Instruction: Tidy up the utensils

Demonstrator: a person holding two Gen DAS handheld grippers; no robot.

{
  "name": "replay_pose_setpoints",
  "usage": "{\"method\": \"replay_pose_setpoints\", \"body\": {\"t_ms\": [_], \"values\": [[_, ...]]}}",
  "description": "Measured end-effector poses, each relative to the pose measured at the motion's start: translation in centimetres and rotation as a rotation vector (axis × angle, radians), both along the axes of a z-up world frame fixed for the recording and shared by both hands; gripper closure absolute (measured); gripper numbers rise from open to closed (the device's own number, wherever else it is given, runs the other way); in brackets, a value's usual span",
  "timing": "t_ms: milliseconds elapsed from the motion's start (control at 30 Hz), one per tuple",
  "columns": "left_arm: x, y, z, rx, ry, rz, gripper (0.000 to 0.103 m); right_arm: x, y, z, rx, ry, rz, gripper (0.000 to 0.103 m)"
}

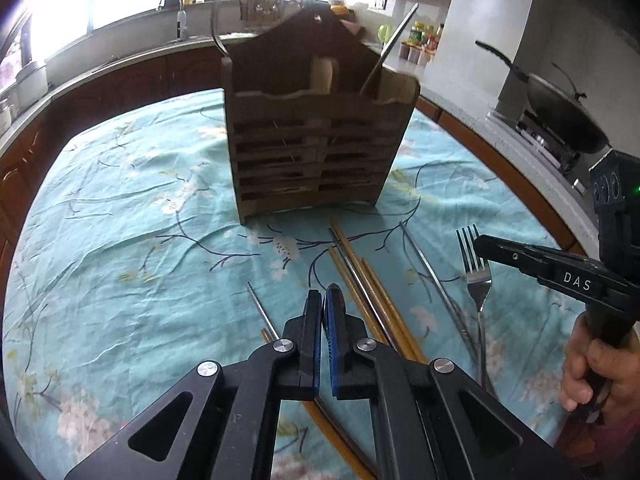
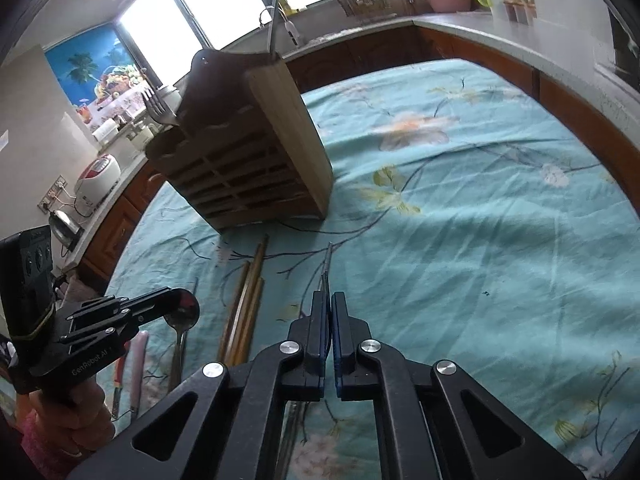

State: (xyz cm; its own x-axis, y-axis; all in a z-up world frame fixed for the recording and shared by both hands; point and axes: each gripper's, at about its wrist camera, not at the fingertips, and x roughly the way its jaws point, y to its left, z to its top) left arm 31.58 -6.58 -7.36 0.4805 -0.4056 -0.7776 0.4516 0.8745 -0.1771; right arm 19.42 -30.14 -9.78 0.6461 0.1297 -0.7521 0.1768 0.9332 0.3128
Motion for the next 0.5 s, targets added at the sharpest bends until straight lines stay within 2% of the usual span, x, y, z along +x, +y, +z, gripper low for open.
{"method": "replay_pose_setpoints", "body": {"t_ms": [233,267,500], "values": [[-2.9,2.4,3.2,-0.059,-0.06,0.062,0.102,-1.5,0.7,2.7,-0.026,-0.077,0.006,0.101],[-3.3,2.7,3.7,-0.051,-0.041,0.065,0.102,-1.7,0.9,3.2,-0.037,-0.092,0.004,0.101],[-6.1,5.4,7.0,-0.097,-0.136,0.151,0.102,-3.6,1.8,6.2,-0.118,-0.189,0.001,0.1]]}}
